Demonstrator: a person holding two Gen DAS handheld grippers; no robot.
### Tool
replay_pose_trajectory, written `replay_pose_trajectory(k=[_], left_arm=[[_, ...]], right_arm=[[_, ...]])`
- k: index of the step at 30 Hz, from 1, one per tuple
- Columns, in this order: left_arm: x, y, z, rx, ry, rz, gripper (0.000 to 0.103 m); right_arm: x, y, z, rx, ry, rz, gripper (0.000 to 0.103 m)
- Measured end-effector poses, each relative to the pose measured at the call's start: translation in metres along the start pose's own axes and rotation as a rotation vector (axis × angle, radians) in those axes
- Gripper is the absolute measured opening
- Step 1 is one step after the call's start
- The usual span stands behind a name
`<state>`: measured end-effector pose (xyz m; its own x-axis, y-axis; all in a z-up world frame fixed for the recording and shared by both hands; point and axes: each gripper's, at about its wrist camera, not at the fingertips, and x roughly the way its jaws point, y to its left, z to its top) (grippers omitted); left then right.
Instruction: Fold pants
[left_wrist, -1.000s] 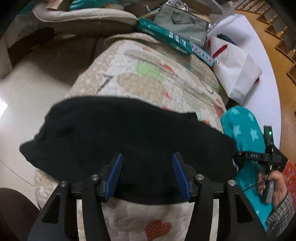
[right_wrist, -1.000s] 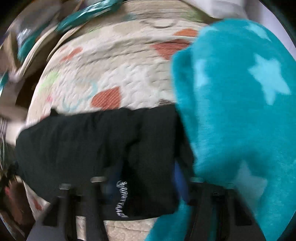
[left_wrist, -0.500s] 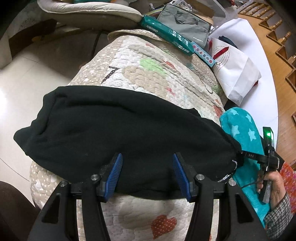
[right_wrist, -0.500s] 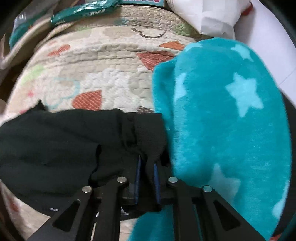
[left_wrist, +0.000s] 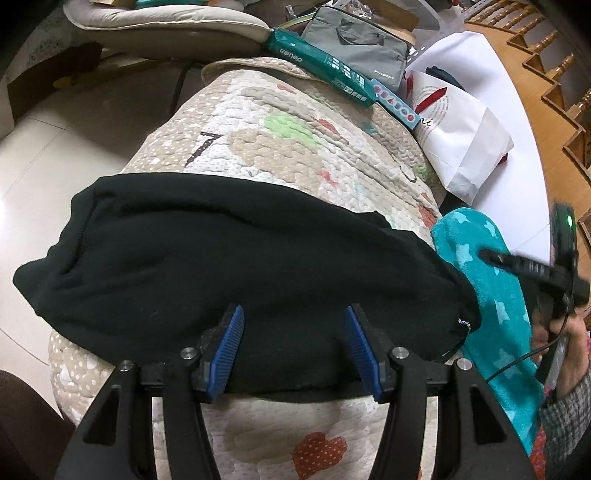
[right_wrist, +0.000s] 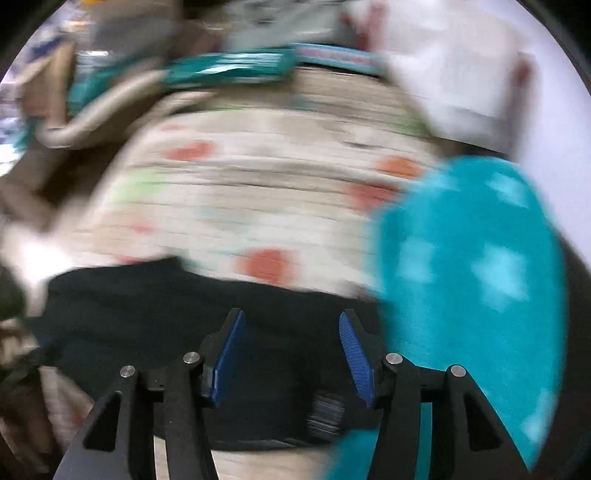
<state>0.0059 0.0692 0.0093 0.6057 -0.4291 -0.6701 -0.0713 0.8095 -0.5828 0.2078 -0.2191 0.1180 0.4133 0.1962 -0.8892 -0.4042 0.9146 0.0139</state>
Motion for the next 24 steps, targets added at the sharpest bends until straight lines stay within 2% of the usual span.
replay_pose_trajectory(k=[3,7,10,11,12,16,19,24], left_arm=[[-0.001,0.003,0.000,-0.016,-0.001,-0.013,0.056],[0.000,0.010,0.003,-0.045,0.005,-0.040,0.056],[0.003,0.014,0.005,-0.055,0.011,-0.056,0.056],[0.003,0.015,0.005,-0.059,0.013,-0.062,0.056],[0.005,0.017,0.006,-0.066,0.017,-0.073,0.056],[0.009,0.024,0.010,-0.115,0.031,-0.111,0.057],[0.010,0.030,0.011,-0.147,0.035,-0.139,0.057],[0.010,0.028,0.011,-0.134,0.036,-0.139,0.057]], right_arm=[[0.037,0.037,0.023,-0.076,0.006,0.099,0.057],[0.087,0.060,0.043,-0.100,0.066,0.103,0.056],[0.117,0.063,0.044,-0.096,0.156,0.120,0.056],[0.123,0.063,0.043,-0.095,0.176,0.126,0.041],[0.127,0.065,0.041,-0.096,0.197,0.143,0.006],[0.127,0.077,0.042,-0.151,0.192,0.081,0.006],[0.128,0.077,0.054,-0.146,0.167,0.035,0.006],[0.151,0.081,0.067,-0.146,0.184,-0.028,0.006]])
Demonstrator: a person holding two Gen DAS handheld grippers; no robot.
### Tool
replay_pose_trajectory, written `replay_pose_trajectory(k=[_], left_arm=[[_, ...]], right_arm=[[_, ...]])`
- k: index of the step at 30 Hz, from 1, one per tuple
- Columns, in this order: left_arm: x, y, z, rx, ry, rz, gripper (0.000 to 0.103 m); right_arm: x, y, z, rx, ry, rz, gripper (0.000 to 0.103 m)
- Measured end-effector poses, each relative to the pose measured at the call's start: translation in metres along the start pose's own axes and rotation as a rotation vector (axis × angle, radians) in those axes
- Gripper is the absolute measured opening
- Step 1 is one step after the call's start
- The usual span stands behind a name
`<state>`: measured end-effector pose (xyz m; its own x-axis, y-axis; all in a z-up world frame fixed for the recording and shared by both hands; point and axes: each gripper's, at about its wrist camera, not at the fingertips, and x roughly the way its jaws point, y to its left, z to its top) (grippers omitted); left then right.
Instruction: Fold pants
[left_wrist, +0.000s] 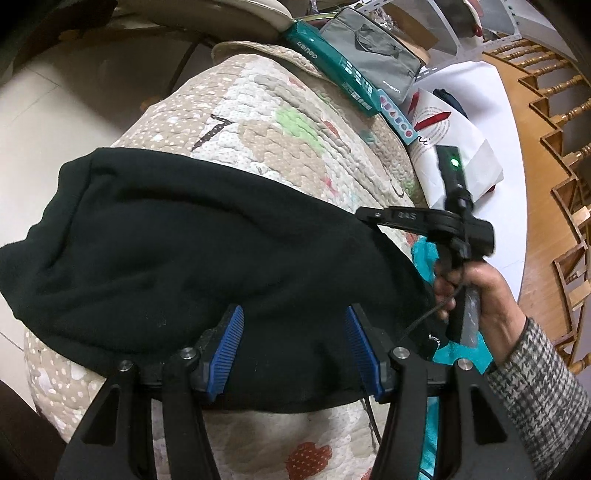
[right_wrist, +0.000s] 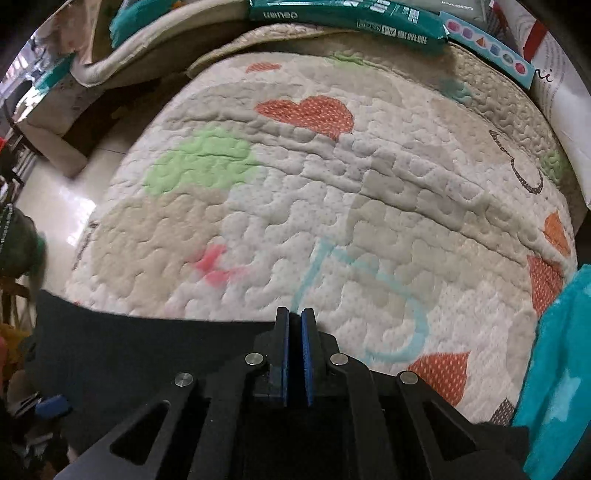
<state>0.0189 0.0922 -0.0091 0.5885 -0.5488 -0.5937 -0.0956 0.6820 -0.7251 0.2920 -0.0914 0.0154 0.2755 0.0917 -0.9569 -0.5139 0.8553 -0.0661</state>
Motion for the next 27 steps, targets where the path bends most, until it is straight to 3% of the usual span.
replay_pose_trajectory(k=[6,11,14,18,24,27], left_arm=[[0.002,-0.004,-0.001,0.022,-0.002,0.007,0.059],[0.002,-0.003,0.000,0.025,-0.005,0.005,0.060],[0.000,-0.003,0.001,0.030,-0.017,0.016,0.060],[-0.002,-0.006,0.000,0.053,-0.032,0.053,0.060],[0.009,-0.029,-0.013,0.230,-0.020,0.223,0.060],[0.012,-0.038,-0.022,0.316,-0.013,0.308,0.060]], right_arm=[[-0.002,-0.011,0.013,0.051,-0.059,-0.117,0.000],[-0.035,-0.035,0.005,0.174,-0.131,-0.048,0.005],[-0.059,-0.018,-0.027,0.162,-0.130,0.012,0.006],[-0.078,0.026,-0.100,0.100,-0.099,0.096,0.006],[-0.056,0.056,-0.168,0.116,-0.045,0.120,0.006],[-0.066,0.058,-0.183,0.120,-0.018,0.114,0.006]])
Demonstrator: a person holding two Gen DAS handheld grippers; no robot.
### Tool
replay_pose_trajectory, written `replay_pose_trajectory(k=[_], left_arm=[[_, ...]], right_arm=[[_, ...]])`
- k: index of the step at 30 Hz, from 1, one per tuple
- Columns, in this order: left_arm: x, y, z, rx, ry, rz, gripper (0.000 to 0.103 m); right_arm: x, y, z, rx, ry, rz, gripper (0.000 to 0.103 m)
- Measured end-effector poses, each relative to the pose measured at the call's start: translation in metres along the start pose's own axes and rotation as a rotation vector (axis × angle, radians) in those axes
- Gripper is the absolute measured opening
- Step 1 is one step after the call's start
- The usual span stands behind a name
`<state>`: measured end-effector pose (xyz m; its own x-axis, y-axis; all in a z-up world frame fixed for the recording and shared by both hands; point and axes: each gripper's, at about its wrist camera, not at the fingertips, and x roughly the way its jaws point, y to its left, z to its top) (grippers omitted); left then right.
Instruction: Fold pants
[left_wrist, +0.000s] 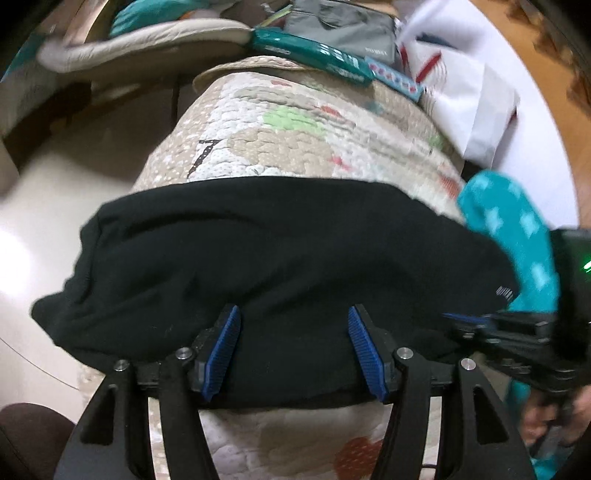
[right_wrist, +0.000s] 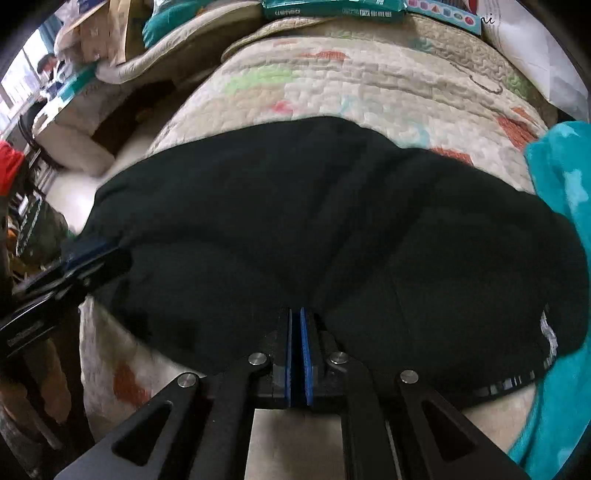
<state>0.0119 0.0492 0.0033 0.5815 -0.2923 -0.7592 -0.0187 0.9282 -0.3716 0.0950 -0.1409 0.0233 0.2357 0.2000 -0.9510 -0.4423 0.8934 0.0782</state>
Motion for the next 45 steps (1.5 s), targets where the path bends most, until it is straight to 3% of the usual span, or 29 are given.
replay_pose_trajectory(k=[5,8,10,15,18,20,23,26,28,29,30,31,32,34,35,38,41,45], left_arm=[[0.005,-0.014,-0.007,0.111,0.021,0.127,0.060],[0.006,-0.026,-0.015,0.199,0.025,0.217,0.062],[0.003,-0.029,-0.018,0.217,0.044,0.266,0.065],[-0.014,-0.017,-0.014,0.135,0.105,0.308,0.065],[-0.034,-0.002,-0.007,0.051,0.105,0.352,0.065],[-0.048,0.010,-0.003,-0.007,0.085,0.385,0.065],[-0.063,0.021,0.001,-0.093,0.067,0.332,0.065],[-0.065,0.018,0.002,-0.111,0.057,0.309,0.065],[-0.063,0.012,-0.001,-0.110,0.047,0.306,0.065],[-0.063,0.013,0.000,-0.111,0.047,0.302,0.065],[-0.062,0.010,0.000,-0.116,0.046,0.294,0.065],[-0.064,0.011,0.000,-0.129,0.042,0.281,0.065],[-0.066,0.012,0.001,-0.143,0.035,0.274,0.065],[-0.074,0.021,0.002,-0.190,0.008,0.262,0.065],[-0.080,0.028,0.004,-0.219,-0.008,0.254,0.065],[-0.097,0.057,0.009,-0.344,-0.068,0.237,0.065],[-0.112,0.089,0.012,-0.464,-0.124,0.205,0.065],[-0.121,0.114,0.013,-0.537,-0.165,0.185,0.065]], right_arm=[[-0.011,-0.004,-0.020,-0.012,0.064,-0.034,0.006],[-0.025,0.004,-0.017,-0.042,-0.008,-0.076,0.006],[-0.031,0.015,-0.011,-0.076,-0.058,-0.052,0.006],[-0.014,0.025,0.008,-0.006,-0.118,0.118,0.007],[0.011,0.028,-0.002,0.042,-0.009,0.180,0.009],[0.006,0.031,-0.017,0.019,-0.031,0.171,0.009],[-0.003,0.038,-0.033,-0.067,0.080,0.142,0.010],[-0.031,0.012,-0.029,-0.016,-0.037,0.089,0.010],[-0.045,-0.022,-0.019,0.099,-0.121,0.043,0.016],[-0.048,-0.042,-0.016,0.175,-0.150,0.008,0.036],[-0.047,-0.067,-0.014,0.275,-0.169,-0.046,0.068],[-0.043,-0.090,-0.016,0.356,-0.165,-0.084,0.079],[-0.036,-0.119,-0.024,0.484,-0.130,-0.133,0.084],[-0.028,-0.150,-0.046,0.667,-0.097,-0.103,0.081],[-0.032,-0.158,-0.054,0.707,-0.127,-0.085,0.069],[-0.050,-0.142,-0.059,0.699,-0.210,-0.100,0.066],[-0.061,-0.112,-0.055,0.643,-0.257,-0.123,0.069],[-0.067,-0.053,-0.034,0.418,-0.293,-0.035,0.070]])
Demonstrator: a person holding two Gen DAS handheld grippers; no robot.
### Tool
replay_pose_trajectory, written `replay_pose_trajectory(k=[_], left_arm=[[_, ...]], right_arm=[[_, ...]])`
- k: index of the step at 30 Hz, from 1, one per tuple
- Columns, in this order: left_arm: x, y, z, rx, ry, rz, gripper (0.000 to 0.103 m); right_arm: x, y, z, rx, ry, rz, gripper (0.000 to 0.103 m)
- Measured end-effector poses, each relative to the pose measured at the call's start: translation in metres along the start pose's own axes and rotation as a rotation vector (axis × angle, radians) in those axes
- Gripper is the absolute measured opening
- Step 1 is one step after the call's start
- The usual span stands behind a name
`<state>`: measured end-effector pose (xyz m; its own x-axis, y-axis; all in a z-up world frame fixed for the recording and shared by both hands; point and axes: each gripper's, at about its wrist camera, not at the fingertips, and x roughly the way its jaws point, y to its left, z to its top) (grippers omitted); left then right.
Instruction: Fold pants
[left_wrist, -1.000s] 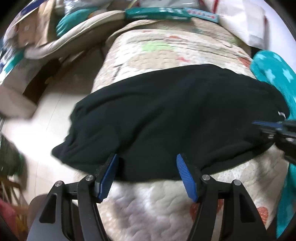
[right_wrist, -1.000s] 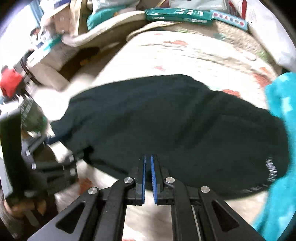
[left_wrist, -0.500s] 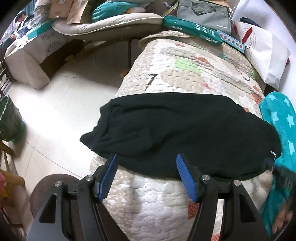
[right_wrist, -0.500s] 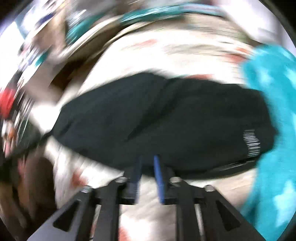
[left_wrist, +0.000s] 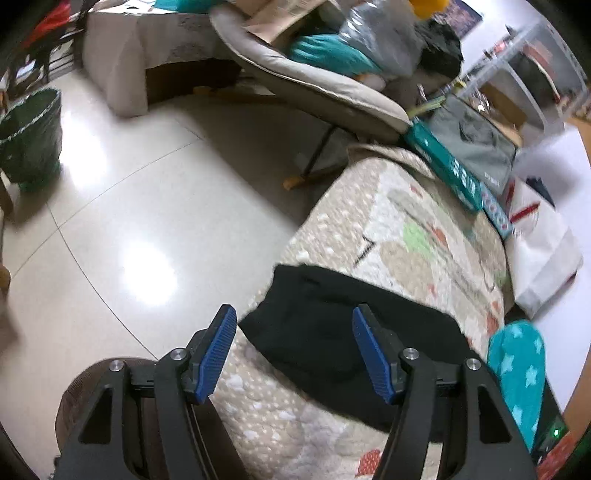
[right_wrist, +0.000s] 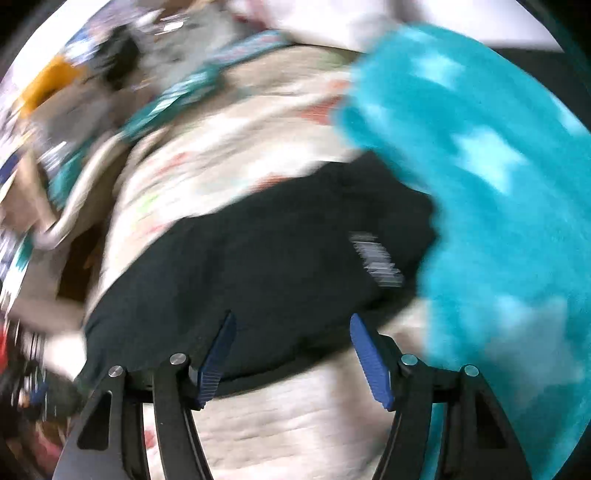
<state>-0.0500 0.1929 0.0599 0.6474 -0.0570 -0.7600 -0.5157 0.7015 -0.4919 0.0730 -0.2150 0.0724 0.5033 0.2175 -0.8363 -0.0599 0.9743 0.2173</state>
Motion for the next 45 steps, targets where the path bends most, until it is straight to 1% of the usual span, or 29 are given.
replay_pose_trajectory(k=[1,2,3,6,7,9,11,14,15,19,22,23,25,26,27,28,29,30,32,37,39,41,42,45], left_arm=[[0.001,0.005,0.002,-0.021,-0.003,-0.014,0.065],[0.002,0.008,0.003,-0.032,-0.002,-0.023,0.065],[0.004,0.011,0.003,-0.044,0.002,-0.034,0.065],[0.020,0.017,0.000,-0.082,0.064,-0.080,0.065],[0.028,0.020,-0.003,-0.101,0.100,-0.109,0.065],[0.037,0.023,-0.005,-0.120,0.127,-0.132,0.065],[0.042,0.030,-0.004,-0.145,0.128,-0.151,0.065],[0.041,0.045,0.001,-0.197,0.108,-0.178,0.065],[0.040,0.052,0.002,-0.221,0.097,-0.186,0.065],[0.037,0.072,0.008,-0.270,0.077,-0.191,0.065],[0.037,0.088,0.014,-0.295,0.063,-0.177,0.065],[0.037,0.092,0.015,-0.303,0.059,-0.172,0.065],[0.038,0.100,0.016,-0.317,0.056,-0.163,0.065],[0.040,0.103,0.016,-0.323,0.057,-0.161,0.065],[0.041,0.106,0.016,-0.329,0.061,-0.157,0.065],[0.043,0.109,0.016,-0.335,0.067,-0.155,0.065],[0.043,0.110,0.015,-0.338,0.071,-0.156,0.065],[0.044,0.110,0.014,-0.339,0.074,-0.157,0.065],[0.043,0.108,0.014,-0.330,0.075,-0.157,0.065],[0.038,0.095,0.015,-0.282,0.074,-0.157,0.065],[0.043,0.085,0.015,-0.253,0.111,-0.164,0.068],[0.056,0.070,0.013,-0.218,0.183,-0.207,0.070],[0.067,0.059,0.013,-0.194,0.233,-0.244,0.070],[0.090,0.041,0.014,-0.151,0.312,-0.293,0.070]], right_arm=[[0.002,0.017,-0.002,-0.068,0.007,0.022,0.070],[0.004,0.045,-0.001,-0.178,0.016,0.057,0.070],[0.009,0.064,0.001,-0.248,0.026,0.082,0.070],[0.022,0.124,-0.003,-0.472,0.065,0.157,0.071],[0.024,0.135,-0.006,-0.519,0.067,0.169,0.071],[0.032,0.171,-0.017,-0.669,0.081,0.182,0.071],[0.045,0.200,-0.028,-0.799,0.104,0.207,0.071],[0.062,0.233,-0.042,-0.920,0.131,0.232,0.071],[0.070,0.248,-0.051,-0.974,0.143,0.245,0.071],[0.089,0.286,-0.089,-1.114,0.159,0.257,0.070],[0.101,0.311,-0.118,-1.198,0.135,0.252,0.070],[0.106,0.319,-0.128,-1.223,0.114,0.242,0.070],[0.115,0.330,-0.143,-1.273,0.068,0.190,0.070],[0.119,0.334,-0.149,-1.293,0.048,0.160,0.069],[0.125,0.337,-0.155,-1.307,0.033,0.127,0.062],[0.131,0.338,-0.160,-1.317,0.021,0.083,0.053],[0.133,0.338,-0.160,-1.319,0.012,0.048,0.026],[0.135,0.337,-0.159,-1.303,0.001,0.037,0.021],[0.131,0.334,-0.151,-1.243,0.005,0.061,0.013],[0.097,0.324,-0.120,-1.096,-0.024,0.148,0.013],[0.087,0.318,-0.110,-1.048,-0.025,0.184,0.013],[0.084,0.314,-0.107,-1.017,-0.025,0.207,0.013],[0.084,0.312,-0.106,-1.005,-0.024,0.212,0.013],[0.081,0.304,-0.106,-0.968,-0.030,0.226,0.013]])
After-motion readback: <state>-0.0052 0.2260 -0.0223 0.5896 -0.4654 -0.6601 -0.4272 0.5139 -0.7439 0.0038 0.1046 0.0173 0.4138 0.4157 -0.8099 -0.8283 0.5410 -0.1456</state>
